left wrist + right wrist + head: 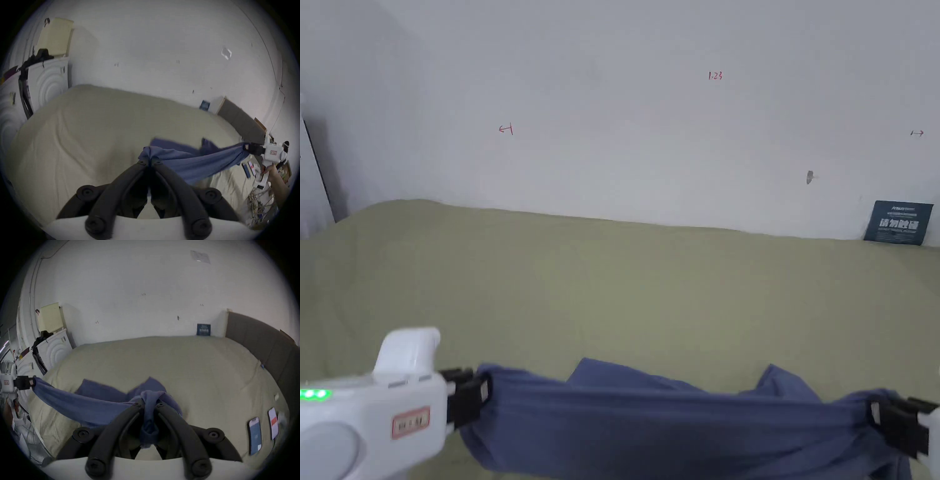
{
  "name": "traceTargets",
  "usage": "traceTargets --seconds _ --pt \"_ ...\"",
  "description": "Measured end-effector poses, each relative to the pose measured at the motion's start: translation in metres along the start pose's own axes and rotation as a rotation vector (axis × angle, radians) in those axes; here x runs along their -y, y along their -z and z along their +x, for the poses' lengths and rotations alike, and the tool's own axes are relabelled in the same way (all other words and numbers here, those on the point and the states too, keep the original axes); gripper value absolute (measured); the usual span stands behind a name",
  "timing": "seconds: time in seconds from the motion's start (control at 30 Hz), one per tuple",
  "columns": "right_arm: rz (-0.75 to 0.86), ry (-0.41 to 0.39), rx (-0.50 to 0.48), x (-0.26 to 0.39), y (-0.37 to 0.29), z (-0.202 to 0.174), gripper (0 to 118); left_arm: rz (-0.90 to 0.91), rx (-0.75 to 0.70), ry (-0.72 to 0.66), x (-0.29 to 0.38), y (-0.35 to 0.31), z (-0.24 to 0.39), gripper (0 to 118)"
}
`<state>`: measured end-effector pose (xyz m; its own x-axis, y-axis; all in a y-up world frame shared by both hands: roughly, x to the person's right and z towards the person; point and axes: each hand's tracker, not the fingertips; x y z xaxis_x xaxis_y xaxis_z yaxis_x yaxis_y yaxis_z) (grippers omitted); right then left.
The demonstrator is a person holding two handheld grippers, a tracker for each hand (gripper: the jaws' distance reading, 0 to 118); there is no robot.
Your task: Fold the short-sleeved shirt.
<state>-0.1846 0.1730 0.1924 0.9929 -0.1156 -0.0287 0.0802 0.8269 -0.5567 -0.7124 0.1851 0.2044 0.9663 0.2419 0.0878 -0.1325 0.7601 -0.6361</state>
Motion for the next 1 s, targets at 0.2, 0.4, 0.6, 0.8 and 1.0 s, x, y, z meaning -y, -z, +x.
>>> traceTargets --seconds 0.2,0.4,0.6,0.8,1.0 --pt "-0.12 0.08 0.002 0.075 -0.026 -0.002 9 -0.158 -0.038 -0.146 0.086 -0.008 -0.023 1" --pt "-0.225 0.098 0.024 0.12 -0.033 -0.002 9 -0.308 -0.078 -0.182 0.125 -0.01 -0.039 1" --pt "-0.193 0.099 0.004 0.124 -0.041 -0.004 60 -0.327 -0.088 -0.205 0.127 -0.016 -0.036 68" --pt "0.037 0.078 -0.071 0.075 -0.096 -0.012 99 -0.017 0.007 -0.093 0.078 -0.069 -0.015 102" --pt "0.139 -0.045 0.02 0.044 -0.13 -0.014 2 0.131 -0.065 0.063 0.056 -0.103 0.011 21"
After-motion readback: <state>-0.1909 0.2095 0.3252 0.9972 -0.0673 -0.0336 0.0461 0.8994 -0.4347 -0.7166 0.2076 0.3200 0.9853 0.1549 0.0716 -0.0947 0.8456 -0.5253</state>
